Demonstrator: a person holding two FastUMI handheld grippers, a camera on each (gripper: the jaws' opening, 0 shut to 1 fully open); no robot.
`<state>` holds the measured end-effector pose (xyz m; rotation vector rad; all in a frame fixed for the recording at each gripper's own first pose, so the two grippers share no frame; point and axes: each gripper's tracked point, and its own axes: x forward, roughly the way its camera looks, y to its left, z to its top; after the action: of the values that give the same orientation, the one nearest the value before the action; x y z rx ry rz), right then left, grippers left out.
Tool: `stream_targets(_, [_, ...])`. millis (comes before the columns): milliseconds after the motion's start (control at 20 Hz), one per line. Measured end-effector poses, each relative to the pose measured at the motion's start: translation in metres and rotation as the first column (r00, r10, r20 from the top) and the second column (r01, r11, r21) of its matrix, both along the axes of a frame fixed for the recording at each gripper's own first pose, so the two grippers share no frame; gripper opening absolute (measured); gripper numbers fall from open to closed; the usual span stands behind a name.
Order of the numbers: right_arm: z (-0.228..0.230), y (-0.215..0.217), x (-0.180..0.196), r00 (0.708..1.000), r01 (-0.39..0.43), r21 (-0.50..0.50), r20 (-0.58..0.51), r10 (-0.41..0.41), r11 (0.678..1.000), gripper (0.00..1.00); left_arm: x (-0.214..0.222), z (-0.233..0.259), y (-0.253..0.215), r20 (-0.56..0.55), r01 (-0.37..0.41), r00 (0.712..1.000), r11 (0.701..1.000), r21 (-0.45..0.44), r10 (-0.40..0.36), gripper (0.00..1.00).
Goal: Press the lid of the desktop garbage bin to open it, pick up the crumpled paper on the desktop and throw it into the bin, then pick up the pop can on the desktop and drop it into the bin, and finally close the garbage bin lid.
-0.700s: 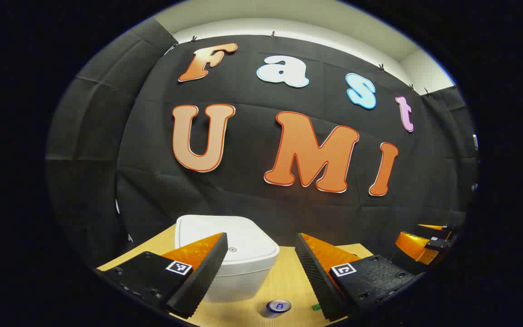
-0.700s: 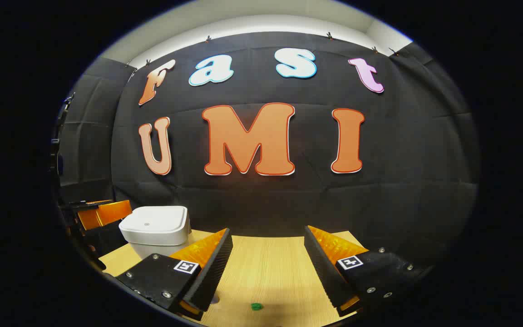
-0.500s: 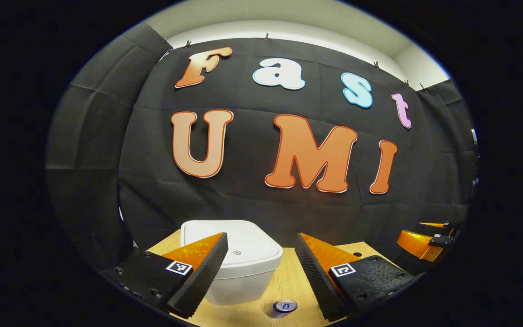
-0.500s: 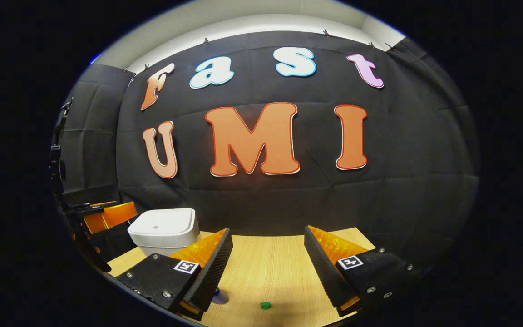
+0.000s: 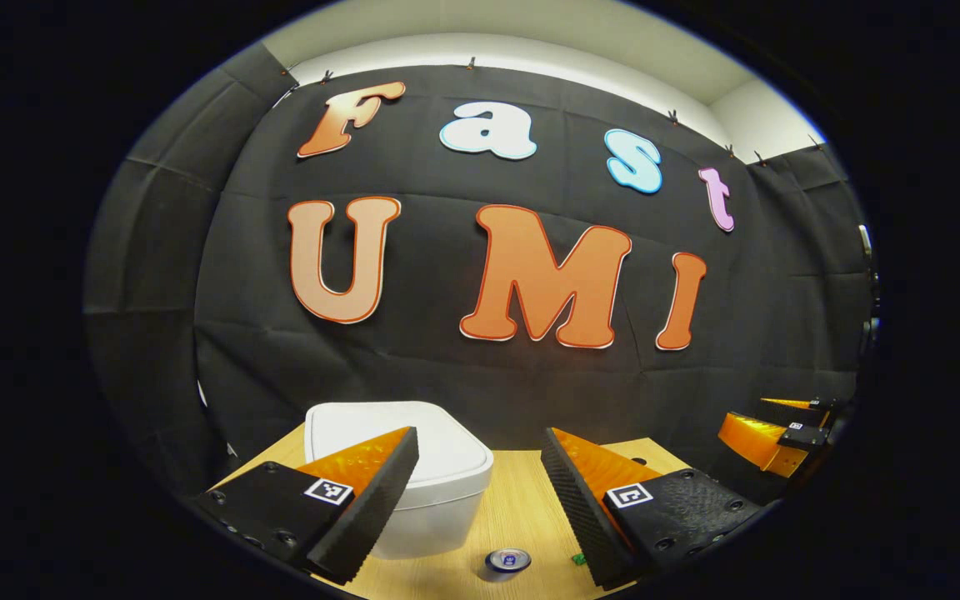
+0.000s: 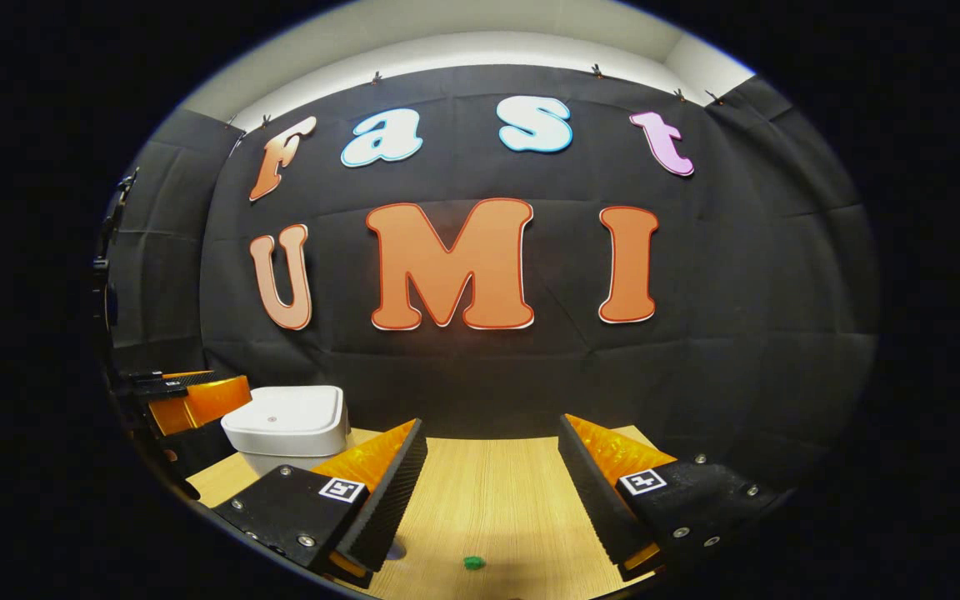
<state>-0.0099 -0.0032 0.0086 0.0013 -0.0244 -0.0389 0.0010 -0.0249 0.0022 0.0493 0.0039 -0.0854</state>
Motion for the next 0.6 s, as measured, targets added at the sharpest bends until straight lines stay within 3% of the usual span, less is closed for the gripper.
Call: stream_targets(600, [-0.001,0.007,0.013,0.999,-0.033,0.005,-0.01,0.033,0.999,0.95,0.007,-0.011,0.01,-0.023,-0.026,0.999,1.0,-0.011,0.026,0.94])
